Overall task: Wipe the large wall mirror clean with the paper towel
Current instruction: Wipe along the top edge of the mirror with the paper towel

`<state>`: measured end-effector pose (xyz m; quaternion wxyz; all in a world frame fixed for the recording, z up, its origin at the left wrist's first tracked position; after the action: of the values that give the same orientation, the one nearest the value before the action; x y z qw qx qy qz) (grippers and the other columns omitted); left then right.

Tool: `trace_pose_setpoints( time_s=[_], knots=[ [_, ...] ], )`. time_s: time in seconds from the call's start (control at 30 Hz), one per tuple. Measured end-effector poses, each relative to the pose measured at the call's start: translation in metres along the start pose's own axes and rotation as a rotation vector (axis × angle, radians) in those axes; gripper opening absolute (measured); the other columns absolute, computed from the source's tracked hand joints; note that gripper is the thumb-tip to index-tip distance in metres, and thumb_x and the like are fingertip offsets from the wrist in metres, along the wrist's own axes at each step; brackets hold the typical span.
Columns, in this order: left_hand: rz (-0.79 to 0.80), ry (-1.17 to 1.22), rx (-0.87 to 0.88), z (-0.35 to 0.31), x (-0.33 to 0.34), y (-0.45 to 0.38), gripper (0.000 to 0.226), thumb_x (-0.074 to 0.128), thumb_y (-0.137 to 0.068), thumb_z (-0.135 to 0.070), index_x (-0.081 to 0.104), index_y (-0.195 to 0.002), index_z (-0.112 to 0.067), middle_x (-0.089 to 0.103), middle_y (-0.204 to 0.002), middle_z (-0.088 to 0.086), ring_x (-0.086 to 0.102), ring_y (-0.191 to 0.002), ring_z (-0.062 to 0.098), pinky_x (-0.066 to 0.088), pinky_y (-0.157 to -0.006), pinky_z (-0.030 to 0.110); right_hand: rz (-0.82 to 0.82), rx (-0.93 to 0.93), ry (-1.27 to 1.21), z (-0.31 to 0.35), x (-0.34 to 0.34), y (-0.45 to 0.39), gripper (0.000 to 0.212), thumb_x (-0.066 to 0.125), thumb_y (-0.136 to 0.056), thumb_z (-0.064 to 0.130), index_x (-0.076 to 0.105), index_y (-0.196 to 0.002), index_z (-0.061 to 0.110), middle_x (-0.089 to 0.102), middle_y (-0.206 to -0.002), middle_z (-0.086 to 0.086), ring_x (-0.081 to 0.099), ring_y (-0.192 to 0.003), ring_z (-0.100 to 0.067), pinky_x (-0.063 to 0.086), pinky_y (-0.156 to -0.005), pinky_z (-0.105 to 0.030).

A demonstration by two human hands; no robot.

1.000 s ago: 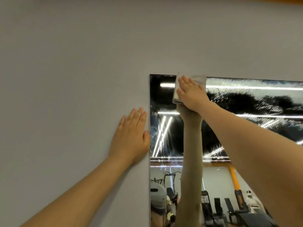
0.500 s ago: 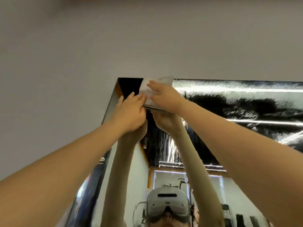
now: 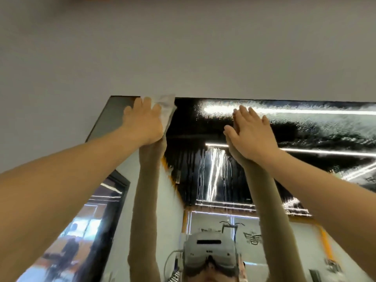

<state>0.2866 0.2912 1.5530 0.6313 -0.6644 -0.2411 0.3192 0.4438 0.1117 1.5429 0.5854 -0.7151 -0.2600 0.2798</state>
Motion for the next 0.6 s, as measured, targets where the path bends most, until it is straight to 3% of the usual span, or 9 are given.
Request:
trace_pose_setpoints(
  time_s=[0.1,0.2,0.27,0.4,0.6],
  knots=[
    [-0.124,0.228,0.139,-0.016,-0.001,-0.006,0.034,0.033,-0.098,-0.019,0.048,-0.123,-0.002,0.047,-0.130,0.020,0.041,-0.120,0.036,0.034,-0.103,0.045,-0.022,-0.007,0.007,-0.001,0.002,-0.002,0.062,0.023,-0.102,0.047,0.014,-0.155,0.016,0.009,-0.163,-0.004,0.003,-0.150,-0.021,0.004,-0.120,-0.046],
    [-0.020,0.361,0.164,-0.018,0.014,-0.011,0.050,0.030,-0.098,-0.014,0.029,-0.147,-0.009,0.024,-0.156,0.014,0.021,-0.142,0.031,0.016,-0.117,0.046,-0.043,-0.006,0.001,-0.002,0.002,-0.002,0.063,0.023,-0.102,0.048,0.014,-0.155,0.017,0.009,-0.163,-0.003,0.004,-0.150,-0.021,0.003,-0.120,-0.046],
    [0.018,0.348,0.098,-0.012,0.024,-0.017,0.060,0.030,-0.098,-0.013,0.011,-0.155,-0.014,0.005,-0.163,0.006,0.003,-0.149,0.025,0.006,-0.120,0.045,-0.047,-0.006,0.001,-0.003,0.003,-0.002,0.062,0.023,-0.102,0.048,0.013,-0.155,0.017,0.009,-0.163,-0.003,0.003,-0.150,-0.021,0.002,-0.119,-0.045],
    [-0.031,0.330,-0.044,-0.015,0.024,-0.022,0.058,0.022,-0.101,-0.022,0.003,-0.156,-0.015,-0.003,-0.164,0.004,-0.004,-0.150,0.024,0.001,-0.120,0.046,-0.052,-0.013,-0.037,-0.003,0.004,-0.004,0.062,0.024,-0.102,0.048,0.014,-0.155,0.018,0.008,-0.163,-0.001,0.002,-0.150,-0.019,0.001,-0.120,-0.045],
    [-0.010,0.329,0.026,-0.066,0.017,-0.024,0.061,0.022,-0.103,-0.031,-0.004,-0.155,-0.012,-0.009,-0.163,0.005,-0.010,-0.149,0.023,-0.004,-0.119,0.042,-0.073,-0.009,-0.046,-0.004,0.003,-0.003,0.061,0.026,-0.102,0.047,0.016,-0.155,0.019,0.010,-0.163,0.000,0.003,-0.150,-0.018,0.002,-0.120,-0.044]
  ],
)
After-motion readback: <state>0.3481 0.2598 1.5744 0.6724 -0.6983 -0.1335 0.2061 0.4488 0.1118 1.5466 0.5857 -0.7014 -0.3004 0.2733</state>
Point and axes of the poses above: each hand's wrist, its own y-axis away from the middle knuckle, its own x-axis out of the palm, z = x × y, the point moved 10 cm from there along -y, towards the middle knuckle
